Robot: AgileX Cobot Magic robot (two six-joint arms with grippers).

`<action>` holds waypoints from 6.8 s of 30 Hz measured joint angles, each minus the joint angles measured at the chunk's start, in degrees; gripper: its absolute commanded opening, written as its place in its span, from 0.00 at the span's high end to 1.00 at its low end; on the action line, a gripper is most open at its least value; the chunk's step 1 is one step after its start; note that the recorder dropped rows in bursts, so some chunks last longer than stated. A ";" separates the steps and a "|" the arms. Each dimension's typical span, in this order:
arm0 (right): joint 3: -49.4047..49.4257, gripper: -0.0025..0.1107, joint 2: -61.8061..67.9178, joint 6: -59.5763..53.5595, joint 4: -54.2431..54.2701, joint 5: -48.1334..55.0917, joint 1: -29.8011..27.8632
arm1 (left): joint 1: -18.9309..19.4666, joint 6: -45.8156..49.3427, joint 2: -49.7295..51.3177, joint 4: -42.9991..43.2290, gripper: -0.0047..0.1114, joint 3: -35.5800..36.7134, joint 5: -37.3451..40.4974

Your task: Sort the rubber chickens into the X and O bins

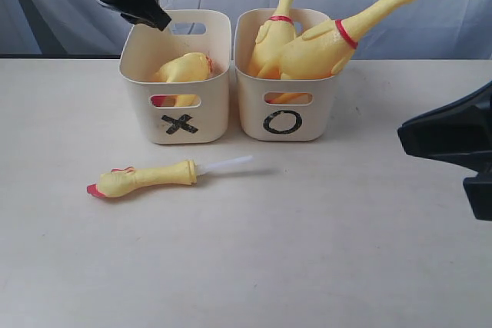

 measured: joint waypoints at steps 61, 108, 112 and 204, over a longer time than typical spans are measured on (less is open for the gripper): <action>0.00 0.98 0.00 0.00 0.00 0.00 0.00 | -10.24 30.72 -3.82 5.03 0.44 35.02 -10.68; 0.00 0.98 0.00 0.09 1.45 0.00 0.00 | -10.24 17.16 0.11 3.06 0.96 35.28 -5.55; 0.00 0.98 0.00 0.09 1.45 0.00 0.00 | -10.24 12.86 -4.85 0.22 0.96 35.28 -3.59; 0.00 0.98 0.00 0.07 4.13 -0.23 0.00 | -2.82 -31.45 4.08 15.56 0.92 -13.33 8.94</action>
